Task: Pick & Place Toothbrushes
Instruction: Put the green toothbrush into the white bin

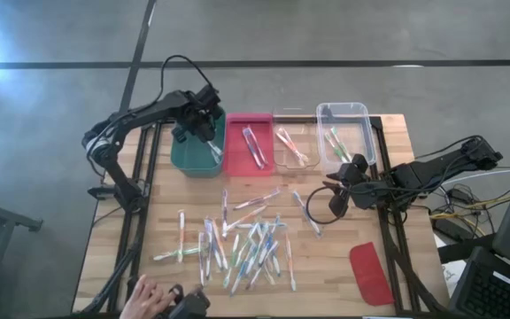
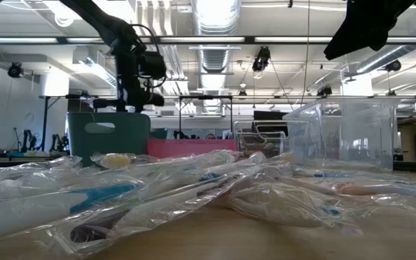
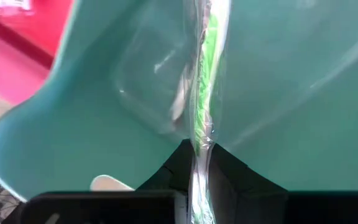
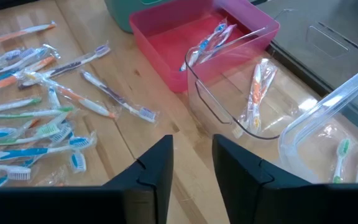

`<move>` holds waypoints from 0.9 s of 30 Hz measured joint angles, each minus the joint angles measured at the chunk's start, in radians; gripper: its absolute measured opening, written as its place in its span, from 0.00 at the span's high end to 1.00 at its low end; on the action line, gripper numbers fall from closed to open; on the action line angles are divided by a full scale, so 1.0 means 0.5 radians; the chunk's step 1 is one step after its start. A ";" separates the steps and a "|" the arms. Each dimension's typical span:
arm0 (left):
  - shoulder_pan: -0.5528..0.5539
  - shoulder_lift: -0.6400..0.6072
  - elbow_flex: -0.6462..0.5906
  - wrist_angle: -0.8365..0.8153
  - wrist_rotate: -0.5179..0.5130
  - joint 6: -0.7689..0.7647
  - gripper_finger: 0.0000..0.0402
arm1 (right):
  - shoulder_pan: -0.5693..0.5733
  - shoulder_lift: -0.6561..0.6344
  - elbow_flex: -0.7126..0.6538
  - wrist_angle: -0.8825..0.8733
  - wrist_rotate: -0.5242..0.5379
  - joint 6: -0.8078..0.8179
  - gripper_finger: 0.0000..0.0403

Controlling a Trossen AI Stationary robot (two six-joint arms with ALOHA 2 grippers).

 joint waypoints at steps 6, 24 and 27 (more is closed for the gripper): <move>0.000 -0.007 -0.170 0.060 -0.110 0.136 0.92 | 0.000 0.000 -0.030 -0.002 -0.001 0.001 0.81; -0.006 -0.013 -0.433 0.433 -0.118 0.172 0.86 | 0.000 0.000 -0.121 0.007 0.000 0.006 0.89; -0.006 -0.013 -0.440 0.460 -0.118 0.144 0.84 | 0.000 0.000 -0.121 0.007 0.000 0.006 0.87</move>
